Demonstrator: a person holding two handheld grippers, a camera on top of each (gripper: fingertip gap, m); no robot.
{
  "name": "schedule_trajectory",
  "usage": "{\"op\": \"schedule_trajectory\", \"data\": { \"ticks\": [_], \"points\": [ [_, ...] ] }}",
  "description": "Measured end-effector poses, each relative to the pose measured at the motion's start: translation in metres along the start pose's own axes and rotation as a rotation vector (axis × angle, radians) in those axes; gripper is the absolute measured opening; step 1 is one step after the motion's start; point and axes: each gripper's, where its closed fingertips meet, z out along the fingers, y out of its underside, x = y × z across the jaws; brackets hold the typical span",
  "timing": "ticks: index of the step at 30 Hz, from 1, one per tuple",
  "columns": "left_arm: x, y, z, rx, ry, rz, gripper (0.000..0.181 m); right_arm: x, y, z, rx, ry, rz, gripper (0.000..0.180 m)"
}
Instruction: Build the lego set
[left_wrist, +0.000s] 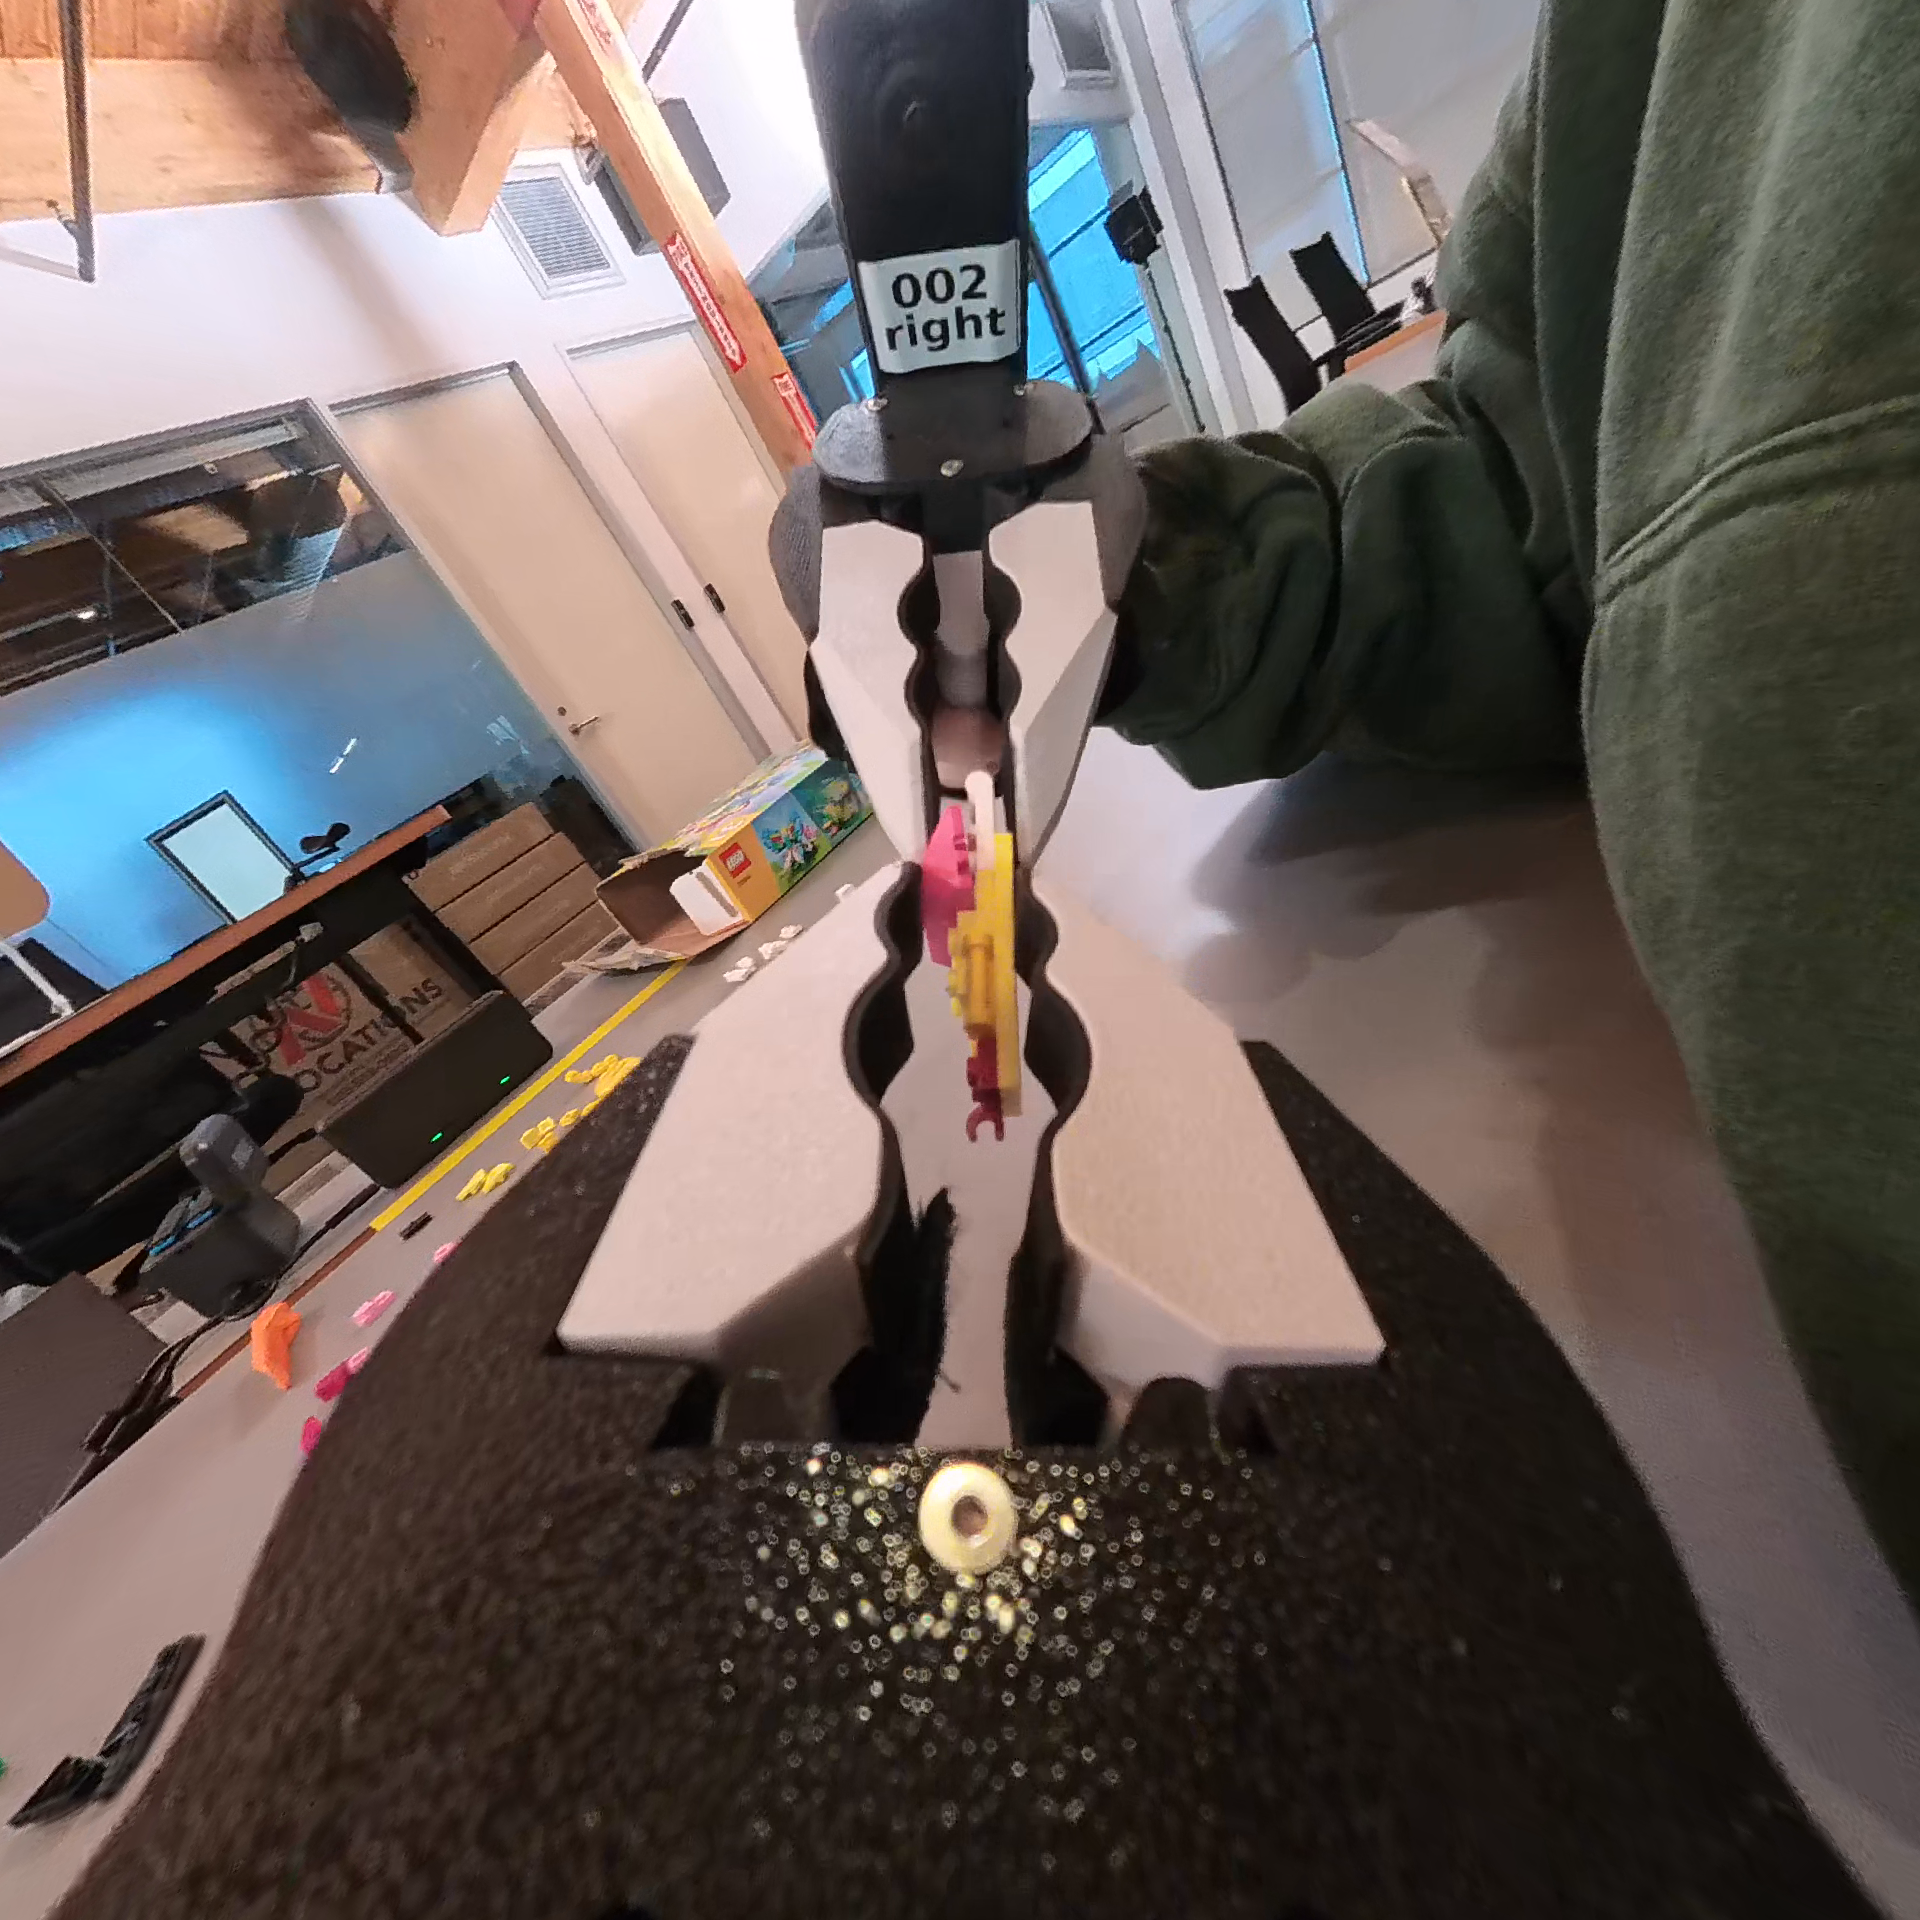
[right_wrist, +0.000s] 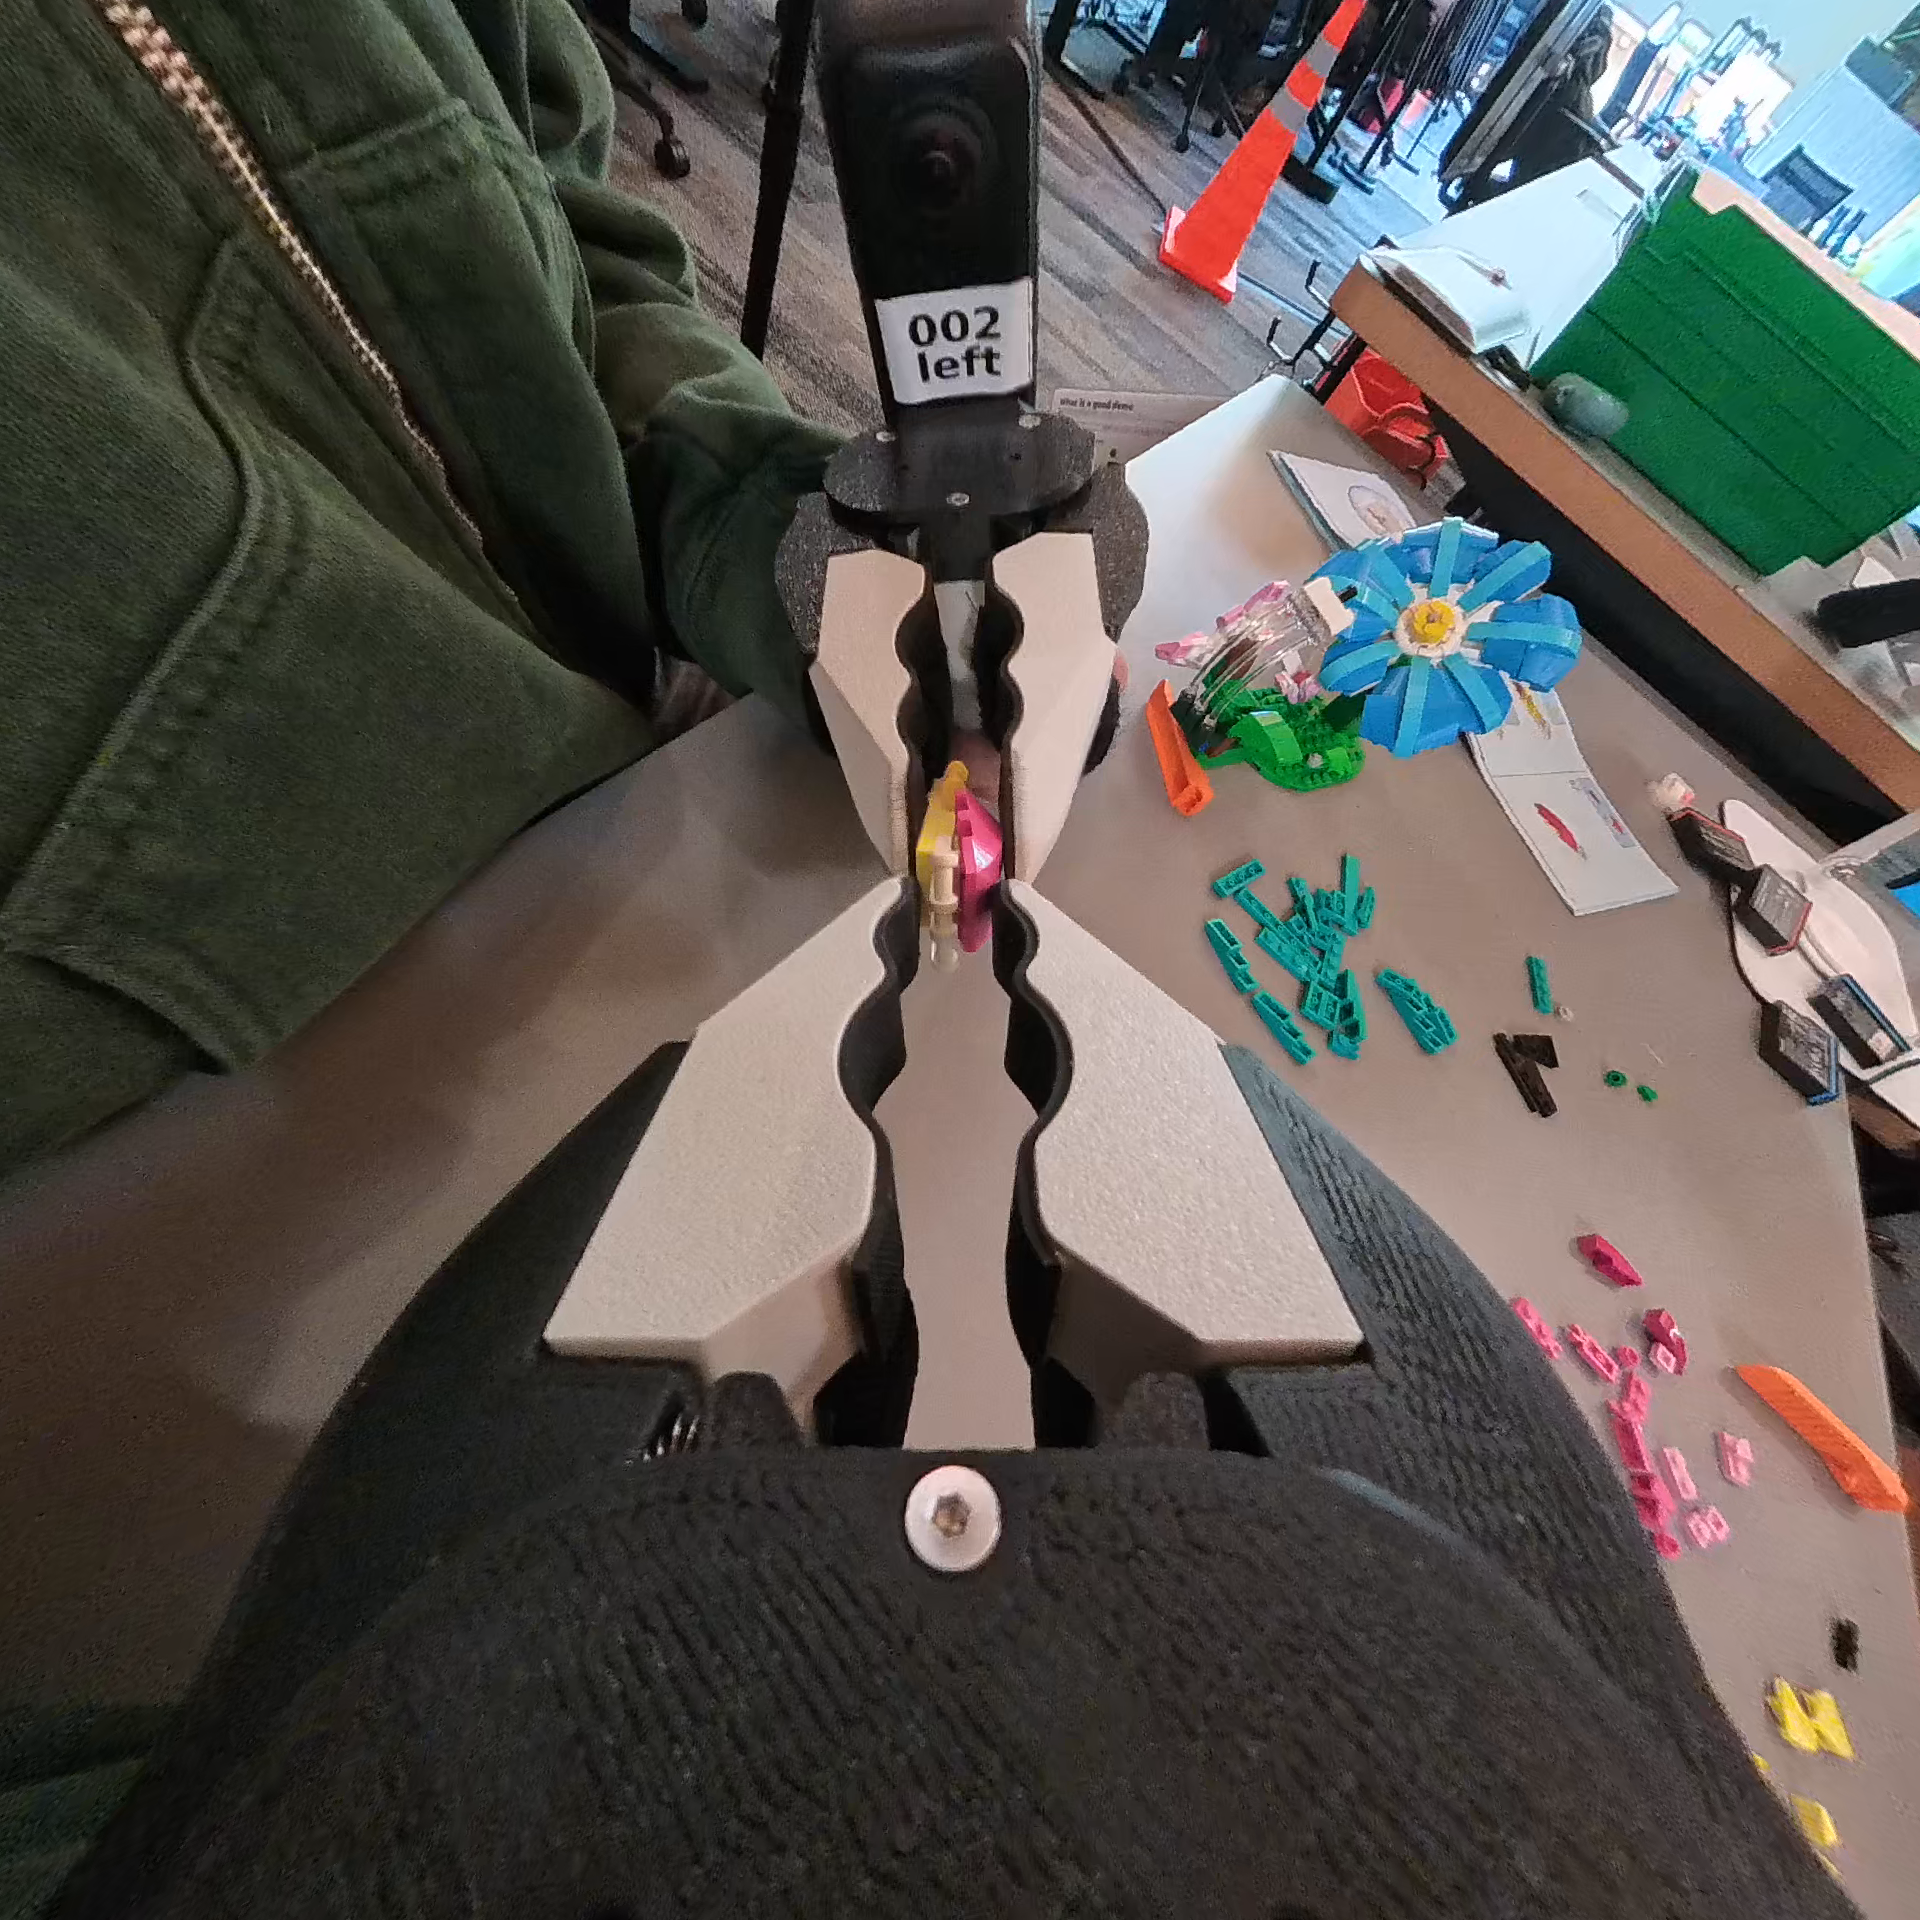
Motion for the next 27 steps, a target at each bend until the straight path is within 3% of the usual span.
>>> {"op": "schedule_trajectory", "data": {
  "ticks": [5,7,12,16,21,24,27],
  "points": [
    [-0.01,0.006,0.0,-0.035,-0.051,-0.009,0.014,0.011,0.005,0.001,-0.009,0.058,0.033,0.013],
    [-0.01,0.011,0.001,-0.061,-0.046,-0.022,0.014,0.015,0.005,0.001,-0.006,0.09,0.012,0.028],
    [-0.005,0.013,0.003,-0.076,-0.028,-0.002,0.015,0.009,0.008,0.004,-0.062,0.078,-0.054,0.019],
    [-0.009,0.006,0.002,-0.002,-0.004,-0.195,0.019,0.012,0.005,0.0,-0.058,0.109,-0.108,0.012],
    [-0.018,0.011,0.0,-0.002,-0.007,-0.348,0.039,0.018,0.003,-0.004,-0.06,0.163,-0.161,0.012],
    [-0.015,0.015,0.001,-0.034,0.005,-0.348,0.037,0.024,0.001,-0.009,-0.052,0.203,-0.184,0.012],
    [-0.011,0.015,0.003,-0.029,0.056,-0.464,0.04,0.029,-0.002,-0.012,-0.054,0.255,-0.242,0.012]
  ]
}}
